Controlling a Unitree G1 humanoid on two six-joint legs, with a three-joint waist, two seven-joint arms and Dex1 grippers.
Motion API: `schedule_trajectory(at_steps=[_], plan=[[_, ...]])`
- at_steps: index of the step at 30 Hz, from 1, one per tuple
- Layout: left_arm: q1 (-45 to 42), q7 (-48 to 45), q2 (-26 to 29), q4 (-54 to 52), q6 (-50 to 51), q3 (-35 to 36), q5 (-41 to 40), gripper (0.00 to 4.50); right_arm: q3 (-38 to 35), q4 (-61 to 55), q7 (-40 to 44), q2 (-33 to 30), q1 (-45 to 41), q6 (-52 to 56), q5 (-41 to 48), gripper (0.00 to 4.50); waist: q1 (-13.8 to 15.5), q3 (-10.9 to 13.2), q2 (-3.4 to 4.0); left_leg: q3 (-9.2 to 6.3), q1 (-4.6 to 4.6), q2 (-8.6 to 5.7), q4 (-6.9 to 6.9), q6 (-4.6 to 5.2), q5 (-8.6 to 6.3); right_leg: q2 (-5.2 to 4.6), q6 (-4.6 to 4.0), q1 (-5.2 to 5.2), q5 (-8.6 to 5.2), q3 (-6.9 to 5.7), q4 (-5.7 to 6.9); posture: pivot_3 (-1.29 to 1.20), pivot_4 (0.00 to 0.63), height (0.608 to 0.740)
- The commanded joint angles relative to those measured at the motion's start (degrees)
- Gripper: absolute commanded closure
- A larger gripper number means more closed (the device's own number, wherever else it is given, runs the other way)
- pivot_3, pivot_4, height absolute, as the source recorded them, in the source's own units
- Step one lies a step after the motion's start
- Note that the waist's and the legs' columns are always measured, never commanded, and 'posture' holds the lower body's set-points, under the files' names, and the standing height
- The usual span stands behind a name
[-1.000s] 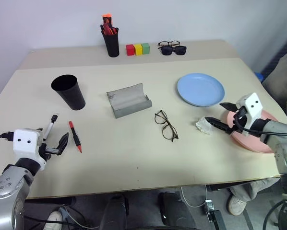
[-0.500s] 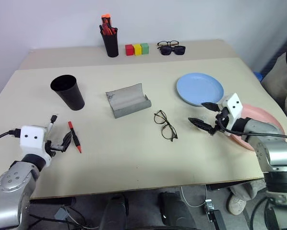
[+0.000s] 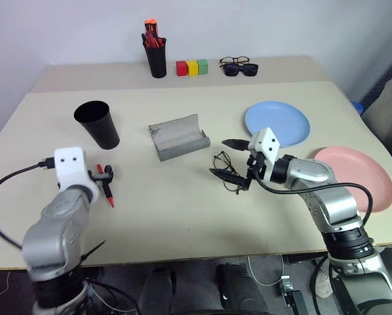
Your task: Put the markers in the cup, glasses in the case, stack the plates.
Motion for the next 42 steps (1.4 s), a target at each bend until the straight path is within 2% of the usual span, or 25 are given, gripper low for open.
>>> schedule_trajectory(at_steps=[1, 5, 8, 11, 14, 22, 24, 26, 27, 29, 31, 34, 35, 37, 42], plan=[[-6.8, 4.3, 0.7, 1.7, 13.2, 0.5, 4.7, 0.06, 1.3, -4.2, -1.3, 1.7, -0.2, 1.8, 1.1, 0.0, -0.4, 0.0, -0.04, -0.01, 0.01, 0.0, -0.01, 0.0, 0.0, 0.01, 0.0, -0.02, 0.0, -0.01, 0.02, 0.0, 0.15, 0.74], [-13.9, 5.5, -5.8, 6.0, 18.6, 8.7, 7.0, 0.06, 2.8, -5.7, -2.5, 3.5, -0.3, 3.0, 1.2, 0.0, -0.7, 0.0, -0.06, -0.03, 0.05, 0.0, -0.06, 0.0, 0.0, 0.02, -0.01, -0.02, 0.0, -0.01, 0.05, 0.0, 0.15, 0.74], [-15.5, 6.1, -5.4, 9.6, 19.1, 7.8, 9.3, 0.06, 3.4, -5.8, -3.3, 4.7, -0.8, 3.3, 1.1, 0.0, -0.7, 0.0, -0.06, -0.05, 0.05, 0.01, -0.08, -0.01, 0.0, 0.03, -0.01, -0.04, -0.01, -0.03, 0.05, 0.0, 0.15, 0.74], [-17.3, 4.9, -6.9, 11.6, 19.6, 10.1, 9.4, 0.06, 3.6, -6.3, -4.1, 5.5, -0.8, 3.7, 1.2, 0.0, -0.6, 0.0, -0.06, -0.05, 0.05, 0.0, -0.08, -0.02, 0.01, 0.02, -0.01, -0.03, -0.01, -0.03, 0.04, 0.0, 0.15, 0.74], [-18.3, 4.6, -7.4, 12.7, 19.6, 11.3, 10.2, 0.82, 3.8, -6.8, -4.4, 5.7, -0.3, 3.8, 1.3, 0.0, -0.5, 0.0, -0.06, -0.04, 0.04, 0.0, -0.08, -0.03, 0.01, 0.0, -0.01, -0.03, 0.0, -0.02, 0.04, 0.0, 0.15, 0.74], [-19.1, 3.9, -8.1, 11.6, 17.2, 13.4, 11.8, 4.49, 3.8, -7.9, -4.9, 5.5, 0.6, 4.2, 2.0, 0.0, -0.6, 0.0, -0.06, -0.04, 0.05, 0.0, -0.08, -0.04, 0.01, 0.0, -0.01, -0.03, 0.0, -0.02, 0.04, 0.0, 0.15, 0.74], [-17.8, 0.8, -8.4, 8.7, 9.8, 13.1, 9.3, 4.49, 3.8, -7.9, -4.9, 5.5, 0.6, 4.2, 2.1, 0.0, -0.5, 0.0, -0.07, -0.04, 0.04, 0.0, -0.08, -0.04, 0.01, 0.0, -0.01, -0.03, 0.0, -0.02, 0.03, 0.0, 0.15, 0.74], [-13.3, -7.8, -4.7, 3.6, -1.9, 6.6, 5.9, 4.49, 3.7, -7.8, -4.8, 5.4, 0.4, 4.2, 2.2, 0.0, -0.7, 0.0, -0.09, -0.04, 0.03, 0.0, -0.1, -0.05, 0.01, -0.01, -0.01, -0.05, 0.0, -0.02, 0.03, 0.0, 0.15, 0.74], [-11.6, -10.8, -3.0, 1.8, -3.9, 3.8, 4.7, 4.49, 3.7, -7.7, -4.7, 5.4, 0.2, 4.2, 2.2, 0.0, -0.7, 0.0, -0.1, -0.02, 0.02, 0.01, -0.12, -0.08, 0.0, -0.01, -0.02, -0.08, 0.0, -0.01, 0.03, 0.0, 0.15, 0.74], [-11.0, -14.9, -2.4, -0.5, -4.2, 2.3, 0.8, 4.49, 3.9, -7.2, -4.6, 5.6, -0.4, 4.1, 2.3, 0.0, -0.5, 0.0, -0.1, -0.05, 0.01, 0.06, -0.2, -0.79, 0.1, 0.0, -0.06, -0.18, -0.01, -0.01, 0.12, 0.0, 0.15, 0.74], [-12.1, -19.7, -2.1, -2.1, -6.2, 0.8, -3.7, 4.49, 4.3, -6.6, -4.4, 6.1, -1.2, 3.8, 2.3, 0.0, -0.1, 0.0, -0.11, -0.04, 0.01, 0.03, -0.16, -0.82, 0.11, -0.03, -0.05, -0.11, -0.01, -0.02, 0.06, 0.0, 0.15, 0.74], [-13.6, -23.6, 1.1, -1.1, -15.3, -3.5, -3.9, 4.49, 4.7, -5.6, -4.3, 6.9, -2.4, 3.4, 2.1, 0.0, -0.2, 0.1, -0.14, -0.03, -0.04, 0.01, -0.1, -0.82, 0.11, -0.04, -0.05, -0.08, -0.02, -0.02, 0.01, 0.0, 0.15, 0.74], [-14.4, -23.8, 1.4, 0.3, -17.7, -3.8, -3.8, 4.49, 4.8, -5.4, -4.3, 7.2, -2.7, 3.4, 2.1, 0.0, -0.2, 0.1, -0.14, -0.03, -0.04, 0.02, -0.1, -0.81, 0.11, -0.03, -0.04, -0.1, -0.02, -0.02, 0.02, 0.0, 0.15, 0.74], [-19.7, -21.7, 4.1, 8.0, -29.6, -4.9, 1.1, 4.49, 5.1, -4.6, -4.7, 8.6, -4.2, 2.6, 1.7, 0.0, -0.3, 0.1, -0.14, -0.05, -0.01, 0.03, -0.13, -0.81, 0.11, -0.01, -0.04, -0.1, -0.02, -0.02, 0.04, 0.0, 0.15, 0.74], [-26.8, -9.3, 7.7, 26.7, -51.3, -4.3, 11.5, 4.49, 5.5, -2.4, -6.8, 11.9, -6.9, 0.9, 0.4, 0.0, -0.7, 0.1, -0.14, -0.03, 0.01, 0.03, -0.14, -0.8, 0.11, 0.02, -0.03, -0.14, -0.02, 0.01, 0.04, 0.0, 0.15, 0.74]])
